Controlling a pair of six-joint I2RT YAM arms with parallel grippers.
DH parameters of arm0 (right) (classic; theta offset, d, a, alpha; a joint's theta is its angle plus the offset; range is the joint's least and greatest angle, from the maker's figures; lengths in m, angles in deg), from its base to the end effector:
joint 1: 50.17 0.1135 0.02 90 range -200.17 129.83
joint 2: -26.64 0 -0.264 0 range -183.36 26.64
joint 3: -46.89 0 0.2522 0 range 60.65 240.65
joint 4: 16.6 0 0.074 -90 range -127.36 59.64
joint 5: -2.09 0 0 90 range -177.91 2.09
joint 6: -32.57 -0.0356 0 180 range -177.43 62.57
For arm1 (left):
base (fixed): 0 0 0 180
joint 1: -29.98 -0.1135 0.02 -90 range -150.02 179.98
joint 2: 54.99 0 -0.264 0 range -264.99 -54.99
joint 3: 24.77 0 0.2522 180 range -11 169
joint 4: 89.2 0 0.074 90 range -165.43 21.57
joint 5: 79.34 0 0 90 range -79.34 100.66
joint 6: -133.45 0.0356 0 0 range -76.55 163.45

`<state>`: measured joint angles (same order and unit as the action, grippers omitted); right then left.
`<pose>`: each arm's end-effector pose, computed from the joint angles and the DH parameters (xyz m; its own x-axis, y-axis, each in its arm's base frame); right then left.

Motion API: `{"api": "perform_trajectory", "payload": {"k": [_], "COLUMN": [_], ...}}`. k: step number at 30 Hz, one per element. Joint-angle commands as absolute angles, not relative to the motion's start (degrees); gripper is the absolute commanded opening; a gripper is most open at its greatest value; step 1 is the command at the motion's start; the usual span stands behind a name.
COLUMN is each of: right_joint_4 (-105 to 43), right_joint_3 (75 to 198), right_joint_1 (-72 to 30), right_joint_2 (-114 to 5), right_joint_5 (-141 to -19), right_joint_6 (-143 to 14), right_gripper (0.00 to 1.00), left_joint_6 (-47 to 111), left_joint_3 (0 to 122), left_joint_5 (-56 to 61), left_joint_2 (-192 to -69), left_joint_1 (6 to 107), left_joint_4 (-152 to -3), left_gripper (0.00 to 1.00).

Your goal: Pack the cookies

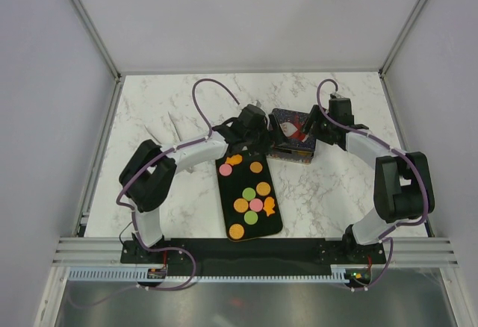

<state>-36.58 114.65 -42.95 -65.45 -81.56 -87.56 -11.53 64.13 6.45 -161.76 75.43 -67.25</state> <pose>0.3345 0.0463 0.1970 -0.7015 0.4140 -0.5801 0.1719 0.8882 0.4260 0.2930 -0.3014 0.2188 -0.8722 -0.2782 -0.4023 0.0626 0.7522 -0.6560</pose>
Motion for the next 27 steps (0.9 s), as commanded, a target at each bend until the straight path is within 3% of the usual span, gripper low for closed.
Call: {"api": "perform_trajectory", "payload": {"k": [1,27], "right_joint_4": [-34.40,-34.40], "right_joint_3": [114.26,110.13], "right_joint_1": [-43.05,-43.05], "right_joint_2": [-63.44,-61.33], "right_joint_5": [-80.61,-80.79], "right_joint_6": [-86.87,-85.29], "right_gripper": [0.77,0.77], "left_joint_6": [-17.36,-26.59], "left_joint_3": [64.41,65.02], "left_joint_5": [10.49,13.82], "left_joint_2": [-160.99,-164.42], "left_joint_1": [75.60,78.23], "left_joint_4": [-69.99,-66.47], "left_gripper": [0.96,0.96]}}
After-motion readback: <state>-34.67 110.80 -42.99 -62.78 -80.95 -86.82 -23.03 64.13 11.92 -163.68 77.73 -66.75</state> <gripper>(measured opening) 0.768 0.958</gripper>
